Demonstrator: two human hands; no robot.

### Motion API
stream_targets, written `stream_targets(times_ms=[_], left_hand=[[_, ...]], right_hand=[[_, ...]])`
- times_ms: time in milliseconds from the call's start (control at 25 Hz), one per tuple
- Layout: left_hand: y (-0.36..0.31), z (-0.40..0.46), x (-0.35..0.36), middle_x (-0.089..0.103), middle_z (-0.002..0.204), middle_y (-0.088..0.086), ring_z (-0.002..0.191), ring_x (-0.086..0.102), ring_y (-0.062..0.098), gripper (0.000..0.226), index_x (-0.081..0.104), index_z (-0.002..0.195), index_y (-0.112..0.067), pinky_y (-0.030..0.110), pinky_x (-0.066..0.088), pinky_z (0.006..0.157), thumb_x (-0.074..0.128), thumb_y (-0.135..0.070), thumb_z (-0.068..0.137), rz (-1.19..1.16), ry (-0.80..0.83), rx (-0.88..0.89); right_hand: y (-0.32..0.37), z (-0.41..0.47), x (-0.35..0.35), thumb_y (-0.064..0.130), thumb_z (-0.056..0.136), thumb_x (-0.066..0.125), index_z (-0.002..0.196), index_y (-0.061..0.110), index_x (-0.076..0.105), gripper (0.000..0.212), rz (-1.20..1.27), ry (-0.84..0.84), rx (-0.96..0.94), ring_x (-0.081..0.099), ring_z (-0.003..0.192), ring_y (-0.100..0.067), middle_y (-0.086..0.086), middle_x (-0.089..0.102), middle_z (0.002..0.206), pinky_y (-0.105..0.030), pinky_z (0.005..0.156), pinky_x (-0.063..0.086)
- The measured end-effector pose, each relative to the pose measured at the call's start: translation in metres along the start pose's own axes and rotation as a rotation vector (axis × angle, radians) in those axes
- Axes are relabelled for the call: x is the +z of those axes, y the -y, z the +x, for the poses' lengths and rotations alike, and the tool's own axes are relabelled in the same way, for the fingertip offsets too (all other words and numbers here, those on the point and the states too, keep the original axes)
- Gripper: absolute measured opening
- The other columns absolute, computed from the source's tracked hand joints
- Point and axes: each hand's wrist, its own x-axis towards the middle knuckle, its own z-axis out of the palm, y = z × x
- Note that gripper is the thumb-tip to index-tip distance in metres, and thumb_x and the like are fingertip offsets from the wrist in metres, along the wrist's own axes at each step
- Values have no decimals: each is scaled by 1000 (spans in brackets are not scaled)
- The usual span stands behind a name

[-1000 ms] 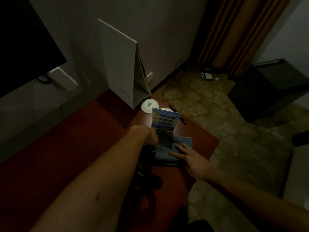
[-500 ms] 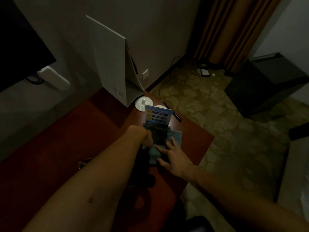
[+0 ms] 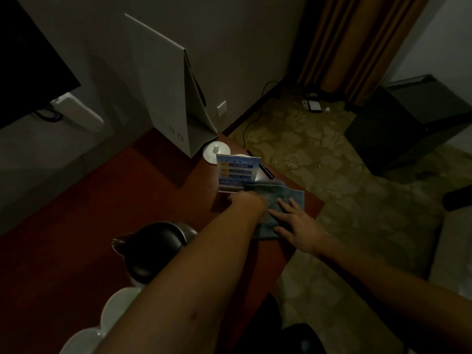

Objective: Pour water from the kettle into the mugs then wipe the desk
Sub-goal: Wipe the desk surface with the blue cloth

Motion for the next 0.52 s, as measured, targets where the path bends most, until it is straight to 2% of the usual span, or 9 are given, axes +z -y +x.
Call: stream_targets(times_ms=[280,400,520], left_hand=[[-5,-22,33,31,157,13,145,26,37,69,27,155,-15,63,22,115,58,-36,97,57,-55,-51],[-8,-40,45,34,156,15,143,31,37,65,31,153,-14,61,25,115,55,-37,98,69,23,-108],[-7,-60,45,27,159,17,147,24,39,69,24,156,-12,62,19,118,55,-35,98,84,68,-157]], right_hand=[[12,-8,8,42,99,51,155,32,28,62,-13,3,-57,-7,151,-34,-6,4,166,-46,122,6],[23,-18,20,43,98,51,153,33,30,60,-13,32,-130,-9,151,-31,-4,4,166,-48,124,8],[36,-22,37,47,97,48,152,33,32,59,-27,57,-204,-11,151,-30,-2,4,166,-52,123,11]])
